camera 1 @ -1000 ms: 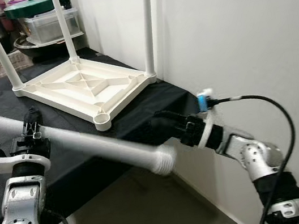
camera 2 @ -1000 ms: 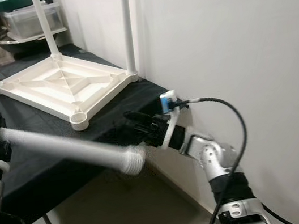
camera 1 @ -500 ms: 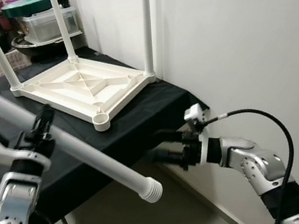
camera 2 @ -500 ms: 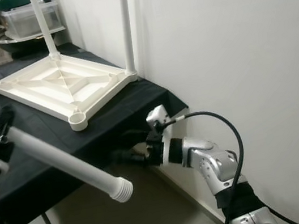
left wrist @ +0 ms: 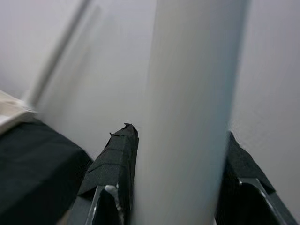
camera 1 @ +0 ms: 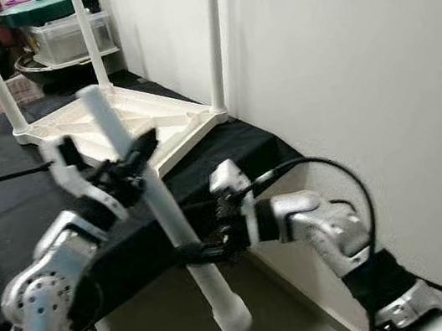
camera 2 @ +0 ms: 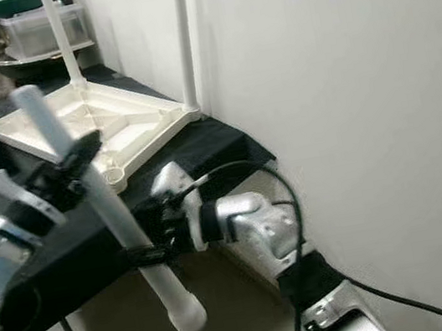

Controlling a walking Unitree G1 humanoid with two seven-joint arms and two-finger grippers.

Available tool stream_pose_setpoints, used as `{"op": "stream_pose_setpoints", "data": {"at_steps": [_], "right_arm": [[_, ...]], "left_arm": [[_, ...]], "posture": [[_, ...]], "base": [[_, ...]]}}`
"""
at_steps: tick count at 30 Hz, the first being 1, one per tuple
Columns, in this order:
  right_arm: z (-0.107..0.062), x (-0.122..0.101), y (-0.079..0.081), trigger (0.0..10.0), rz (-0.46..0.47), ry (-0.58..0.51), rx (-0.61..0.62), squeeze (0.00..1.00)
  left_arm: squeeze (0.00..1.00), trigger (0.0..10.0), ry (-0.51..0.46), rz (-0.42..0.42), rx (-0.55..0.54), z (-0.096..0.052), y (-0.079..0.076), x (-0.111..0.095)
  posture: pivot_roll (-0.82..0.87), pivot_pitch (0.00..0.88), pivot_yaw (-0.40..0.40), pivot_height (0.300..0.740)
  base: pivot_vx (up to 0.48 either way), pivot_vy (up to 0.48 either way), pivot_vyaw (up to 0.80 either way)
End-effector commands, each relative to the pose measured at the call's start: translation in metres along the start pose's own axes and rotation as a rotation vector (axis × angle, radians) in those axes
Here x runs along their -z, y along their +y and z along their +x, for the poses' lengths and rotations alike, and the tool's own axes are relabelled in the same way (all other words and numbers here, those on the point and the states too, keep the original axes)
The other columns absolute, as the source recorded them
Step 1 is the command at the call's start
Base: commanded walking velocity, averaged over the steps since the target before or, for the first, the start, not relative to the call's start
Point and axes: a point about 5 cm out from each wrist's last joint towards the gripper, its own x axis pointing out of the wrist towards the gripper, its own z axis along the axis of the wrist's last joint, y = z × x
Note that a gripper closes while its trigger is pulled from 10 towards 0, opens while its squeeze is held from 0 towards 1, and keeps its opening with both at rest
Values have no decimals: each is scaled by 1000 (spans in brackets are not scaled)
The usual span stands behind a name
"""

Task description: Building children table

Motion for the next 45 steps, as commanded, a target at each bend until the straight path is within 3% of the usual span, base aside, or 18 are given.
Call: {"op": "stream_pose_setpoints", "data": {"at_steps": [1,9,10,11,13,17,25,28,35,38,40,43,44,45], "right_arm": [[2,5,1,10000,11,34,3,0],[10,15,0,10000,43,89,22,0],[11,15,0,6824,60,84,22,0],[12,16,-3,0,104,69,44,0],[11,19,-7,0,142,64,98,0],[12,21,-3,0,107,42,122,0],[0,10,-19,0,108,-96,358,0],[-3,8,-19,0,75,-146,426,0],[-6,11,-18,0,64,-173,495,0],[-11,14,-22,0,63,-178,579,0],[-16,17,-28,0,52,-156,667,0],[-16,17,-28,0,52,-156,667,0],[-17,18,-30,10000,46,-151,689,0],[-17,18,-30,10000,46,-151,689,0]], "left_arm": [[0,10000,29,7,30,4,-4,4],[0,10000,53,9,67,10,-9,7],[0,10000,52,8,65,11,-8,7],[0,10000,49,11,60,11,-7,8],[0,10000,44,15,56,11,-6,8],[0,10000,10,26,39,7,-5,2],[0,10000,-73,46,-111,-18,10,-3],[0,10000,-41,119,-195,-33,15,11],[0,10000,13,181,-253,-50,15,25],[0,10000,33,193,-306,-61,18,27],[0,10000,70,248,-357,-69,21,33],[0,10000,70,248,-357,-69,21,33],[0,10000,78,265,-369,-71,22,35],[0,10000,78,265,-369,-71,22,35]], "posture": [[-31,0,-55,740],[-32,0,-57,740],[-31,0,-58,740],[-32,0,-61,740],[-29,0,-63,740],[-31,0,-60,740],[-34,0,-56,740],[-32,0,-55,740],[-31,0,-49,740],[-26,0,-48,740],[-25,0,-48,740],[-25,0,-48,740],[-25,0,-48,740],[-25,0,-48,740]], "base": [[0,0,0],[0,0,0],[0,0,0],[0,0,0],[0,0,0],[0,0,0],[0,0,0],[0,0,0],[0,0,0],[0,0,0],[0,0,0],[0,0,0],[0,0,0],[0,0,0]]}}
